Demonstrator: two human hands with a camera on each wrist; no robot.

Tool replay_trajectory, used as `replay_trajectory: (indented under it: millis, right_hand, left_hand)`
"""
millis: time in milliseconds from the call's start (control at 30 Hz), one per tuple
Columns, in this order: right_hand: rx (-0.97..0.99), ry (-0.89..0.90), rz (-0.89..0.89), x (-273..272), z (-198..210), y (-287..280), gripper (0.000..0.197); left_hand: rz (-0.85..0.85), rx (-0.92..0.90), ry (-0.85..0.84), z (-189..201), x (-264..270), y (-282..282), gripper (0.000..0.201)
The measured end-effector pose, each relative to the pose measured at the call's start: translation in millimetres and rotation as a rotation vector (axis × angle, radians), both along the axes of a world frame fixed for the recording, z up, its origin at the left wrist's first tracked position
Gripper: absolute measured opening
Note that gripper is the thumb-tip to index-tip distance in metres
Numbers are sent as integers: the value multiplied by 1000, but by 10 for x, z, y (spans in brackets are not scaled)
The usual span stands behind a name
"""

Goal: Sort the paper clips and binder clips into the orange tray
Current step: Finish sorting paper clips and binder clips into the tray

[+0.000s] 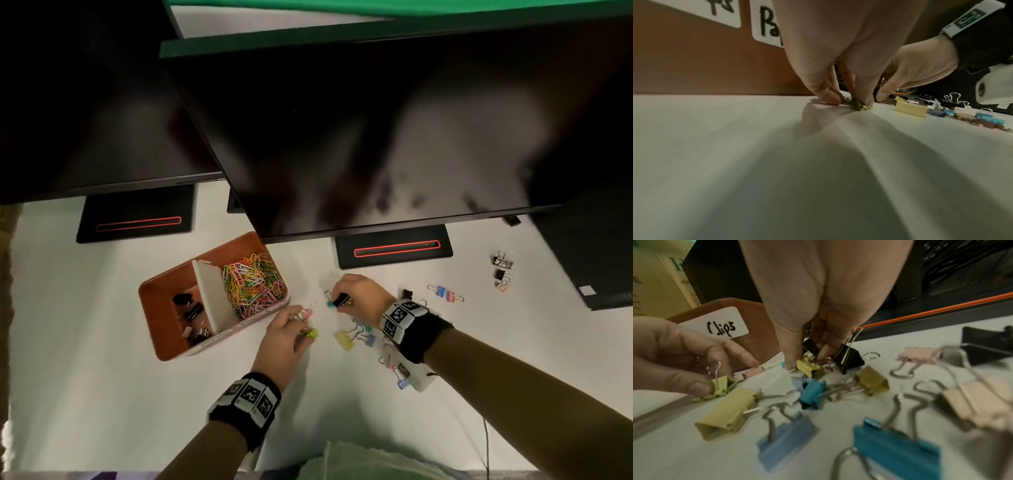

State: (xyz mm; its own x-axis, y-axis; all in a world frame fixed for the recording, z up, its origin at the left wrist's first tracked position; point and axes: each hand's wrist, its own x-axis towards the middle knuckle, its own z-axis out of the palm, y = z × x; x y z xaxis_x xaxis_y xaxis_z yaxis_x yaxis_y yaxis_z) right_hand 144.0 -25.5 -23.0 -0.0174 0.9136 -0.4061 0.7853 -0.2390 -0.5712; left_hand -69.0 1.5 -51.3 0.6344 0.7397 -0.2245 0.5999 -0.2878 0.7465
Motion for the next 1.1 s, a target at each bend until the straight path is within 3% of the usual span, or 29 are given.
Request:
replay_trajectory:
  millis: [267, 500, 733, 900, 1100]
  right_hand:
    - [-23, -29, 24, 13, 42, -77, 19]
    - [-43, 7, -8, -128, 40, 29, 30]
    - [-122, -100, 23, -183, 42, 50, 23]
    - [-107, -95, 43, -165, 79, -33, 21]
    - [45, 12, 34, -236, 455, -48, 19]
  left_hand:
    - [-50, 62, 6, 36, -65, 20, 12]
    - [-49, -5, 154, 156, -74, 35, 35]
    - [-37, -73, 150, 182, -55, 91, 14]
    - [-2, -86, 152, 216, -90, 112, 11]
    - [-35, -57, -18, 752, -233, 124, 6]
